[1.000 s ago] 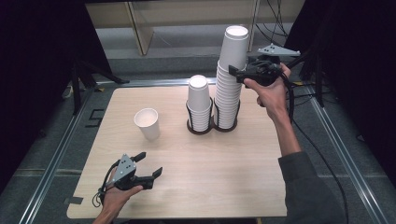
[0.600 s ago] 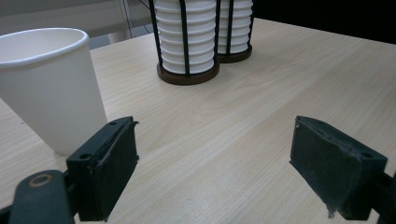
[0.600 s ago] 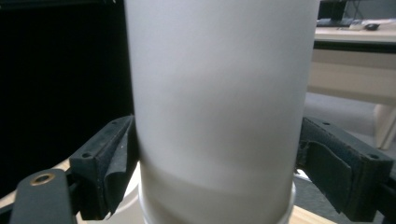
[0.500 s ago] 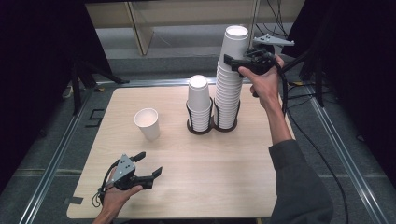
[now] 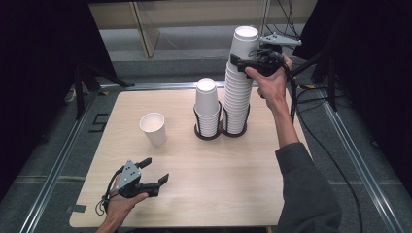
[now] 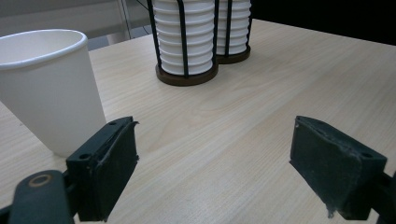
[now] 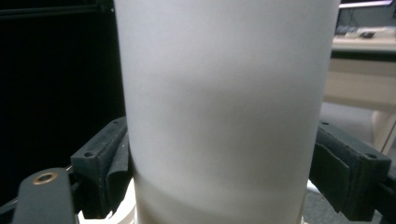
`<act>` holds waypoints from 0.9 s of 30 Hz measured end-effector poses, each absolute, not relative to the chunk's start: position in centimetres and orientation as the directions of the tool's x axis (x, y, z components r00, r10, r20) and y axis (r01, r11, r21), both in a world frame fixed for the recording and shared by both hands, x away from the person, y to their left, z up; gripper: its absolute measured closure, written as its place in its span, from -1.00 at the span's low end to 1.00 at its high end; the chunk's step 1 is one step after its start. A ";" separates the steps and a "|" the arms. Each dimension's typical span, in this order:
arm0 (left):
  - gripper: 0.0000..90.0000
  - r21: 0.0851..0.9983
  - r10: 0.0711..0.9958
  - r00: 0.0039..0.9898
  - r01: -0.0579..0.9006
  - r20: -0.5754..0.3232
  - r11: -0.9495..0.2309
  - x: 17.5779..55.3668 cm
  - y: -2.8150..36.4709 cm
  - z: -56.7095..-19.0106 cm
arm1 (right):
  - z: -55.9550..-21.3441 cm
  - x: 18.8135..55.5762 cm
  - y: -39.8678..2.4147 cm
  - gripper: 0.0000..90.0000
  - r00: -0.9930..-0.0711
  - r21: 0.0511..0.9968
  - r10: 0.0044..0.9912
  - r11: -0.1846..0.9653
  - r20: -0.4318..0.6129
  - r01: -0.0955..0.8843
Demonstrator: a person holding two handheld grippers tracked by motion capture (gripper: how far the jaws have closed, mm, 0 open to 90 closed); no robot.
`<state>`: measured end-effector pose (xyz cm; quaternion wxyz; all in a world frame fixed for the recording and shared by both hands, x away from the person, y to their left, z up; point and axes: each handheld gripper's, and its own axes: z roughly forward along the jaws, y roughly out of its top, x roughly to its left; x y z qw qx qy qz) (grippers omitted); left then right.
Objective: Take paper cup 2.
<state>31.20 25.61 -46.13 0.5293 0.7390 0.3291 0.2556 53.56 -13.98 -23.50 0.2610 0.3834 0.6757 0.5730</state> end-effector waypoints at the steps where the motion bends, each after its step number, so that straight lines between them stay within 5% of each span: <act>1: -0.68 0.950 0.755 0.655 0.213 0.034 -0.227 31.2 25.6 -46.1 | -23.4 53.5 -13.9 -0.64 -0.566 0.974 0.819 0.047 0.089 0.221; 27: -0.68 0.949 0.749 0.662 0.214 0.035 -0.233 31.2 25.4 -46.2 | -17.9 52.1 -14.8 -0.60 -0.572 0.992 0.814 -0.038 0.099 0.117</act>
